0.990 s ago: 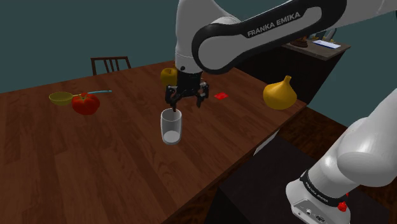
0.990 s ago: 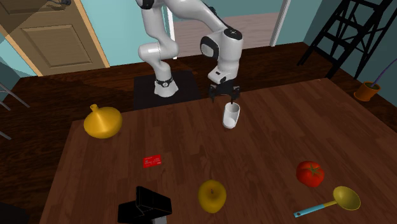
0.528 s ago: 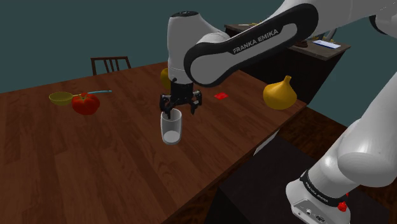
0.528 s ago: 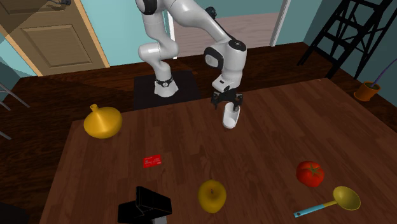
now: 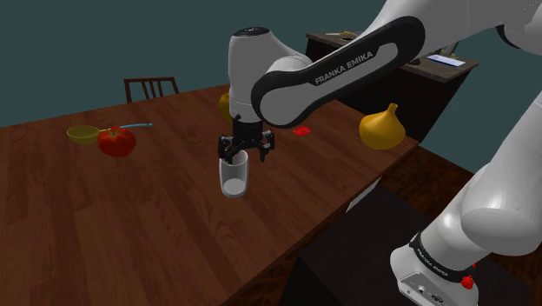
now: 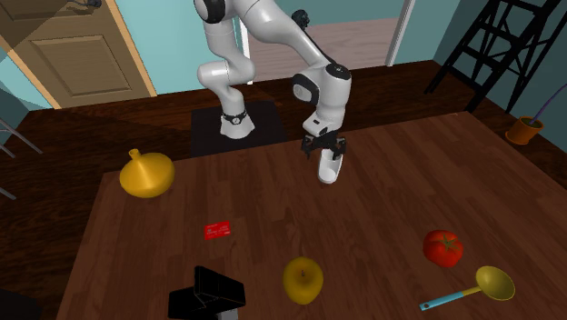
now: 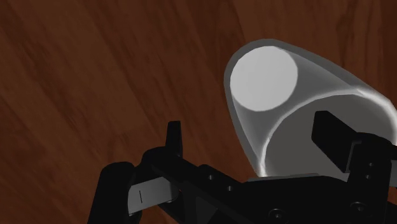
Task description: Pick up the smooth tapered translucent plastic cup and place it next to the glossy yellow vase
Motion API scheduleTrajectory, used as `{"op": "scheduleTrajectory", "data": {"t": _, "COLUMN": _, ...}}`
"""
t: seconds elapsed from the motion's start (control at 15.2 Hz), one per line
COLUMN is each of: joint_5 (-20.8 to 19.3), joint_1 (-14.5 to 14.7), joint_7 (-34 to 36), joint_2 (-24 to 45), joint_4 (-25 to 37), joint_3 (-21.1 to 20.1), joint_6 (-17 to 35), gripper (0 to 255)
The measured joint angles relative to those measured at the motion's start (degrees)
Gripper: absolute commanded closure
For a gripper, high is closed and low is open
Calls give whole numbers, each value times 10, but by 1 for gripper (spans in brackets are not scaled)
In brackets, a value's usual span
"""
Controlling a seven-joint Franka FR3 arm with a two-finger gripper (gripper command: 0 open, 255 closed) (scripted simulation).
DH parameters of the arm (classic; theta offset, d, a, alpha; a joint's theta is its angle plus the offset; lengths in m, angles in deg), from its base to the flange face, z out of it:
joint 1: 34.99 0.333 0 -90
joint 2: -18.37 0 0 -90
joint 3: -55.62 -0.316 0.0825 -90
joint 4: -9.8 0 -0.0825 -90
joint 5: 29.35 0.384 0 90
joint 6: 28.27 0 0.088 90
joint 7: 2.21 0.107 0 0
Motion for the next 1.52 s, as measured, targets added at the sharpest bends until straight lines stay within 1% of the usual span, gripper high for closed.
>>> {"op": "scheduleTrajectory", "data": {"t": 0.07, "joint_5": 0, "joint_1": 0, "joint_7": 0, "joint_2": 0, "joint_4": 0, "joint_3": 0, "joint_6": 0, "gripper": 0}}
{"op": "scheduleTrajectory", "data": {"t": 0.13, "joint_5": 0, "joint_1": 0, "joint_7": 0, "joint_2": 0, "joint_4": 0, "joint_3": 0, "joint_6": 0, "gripper": 255}}
{"op": "scheduleTrajectory", "data": {"t": 0.86, "joint_5": 1, "joint_1": 0, "joint_7": -1, "joint_2": -2, "joint_4": 1, "joint_3": 0, "joint_6": -3, "gripper": 255}}
{"op": "scheduleTrajectory", "data": {"t": 1.52, "joint_5": 26, "joint_1": -4, "joint_7": -21, "joint_2": -36, "joint_4": 40, "joint_3": -2, "joint_6": -70, "gripper": 255}}
